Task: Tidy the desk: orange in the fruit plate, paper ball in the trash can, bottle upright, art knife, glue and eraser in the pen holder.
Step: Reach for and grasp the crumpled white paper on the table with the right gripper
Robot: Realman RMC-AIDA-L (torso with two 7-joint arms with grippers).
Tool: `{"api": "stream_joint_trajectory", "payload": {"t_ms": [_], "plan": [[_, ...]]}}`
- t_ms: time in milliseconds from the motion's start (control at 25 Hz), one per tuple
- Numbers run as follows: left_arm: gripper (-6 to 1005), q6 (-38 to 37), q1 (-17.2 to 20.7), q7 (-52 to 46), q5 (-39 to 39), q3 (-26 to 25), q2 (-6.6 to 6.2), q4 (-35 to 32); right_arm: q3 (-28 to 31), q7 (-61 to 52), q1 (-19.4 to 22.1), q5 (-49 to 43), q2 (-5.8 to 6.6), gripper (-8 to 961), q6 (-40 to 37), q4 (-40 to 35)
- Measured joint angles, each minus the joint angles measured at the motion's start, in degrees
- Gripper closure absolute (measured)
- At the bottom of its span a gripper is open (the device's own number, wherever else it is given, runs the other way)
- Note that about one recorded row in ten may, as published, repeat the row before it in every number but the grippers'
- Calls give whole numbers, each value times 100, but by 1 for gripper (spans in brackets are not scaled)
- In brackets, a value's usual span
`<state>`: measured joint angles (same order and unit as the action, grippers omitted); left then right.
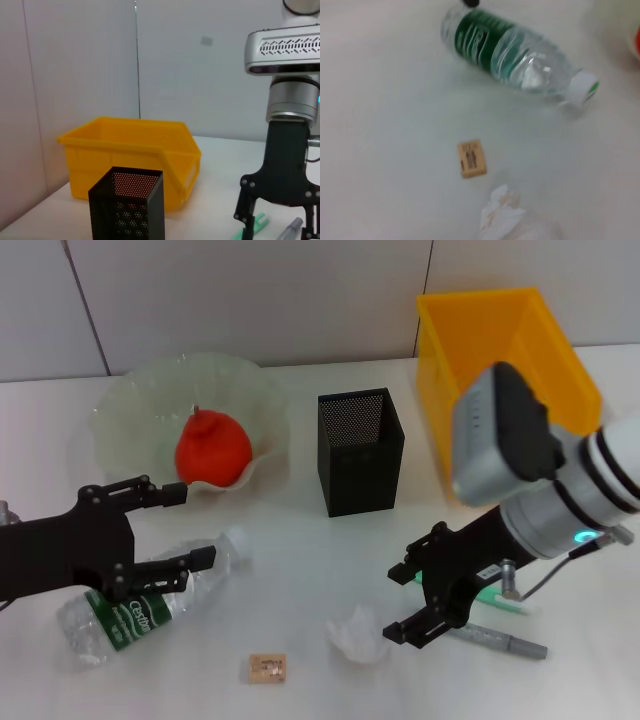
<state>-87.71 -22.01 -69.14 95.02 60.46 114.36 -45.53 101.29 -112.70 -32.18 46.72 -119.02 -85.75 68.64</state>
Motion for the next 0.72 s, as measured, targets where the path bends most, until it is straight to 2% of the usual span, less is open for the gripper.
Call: {"api": "stream_joint_trajectory", "payload": {"t_ms": [40, 320, 720], "plan": [[195, -1, 8, 0, 0, 6, 0, 0, -195, -273, -68, -167, 3, 216, -1, 159], [195, -10, 82, 46, 19, 26, 30, 0, -440, -853, -386, -280, 6, 216, -124, 290], [195, -68, 95, 69, 35, 17, 95, 0, -612, -1031, -641, -257, -12, 215, 63, -123]]}}
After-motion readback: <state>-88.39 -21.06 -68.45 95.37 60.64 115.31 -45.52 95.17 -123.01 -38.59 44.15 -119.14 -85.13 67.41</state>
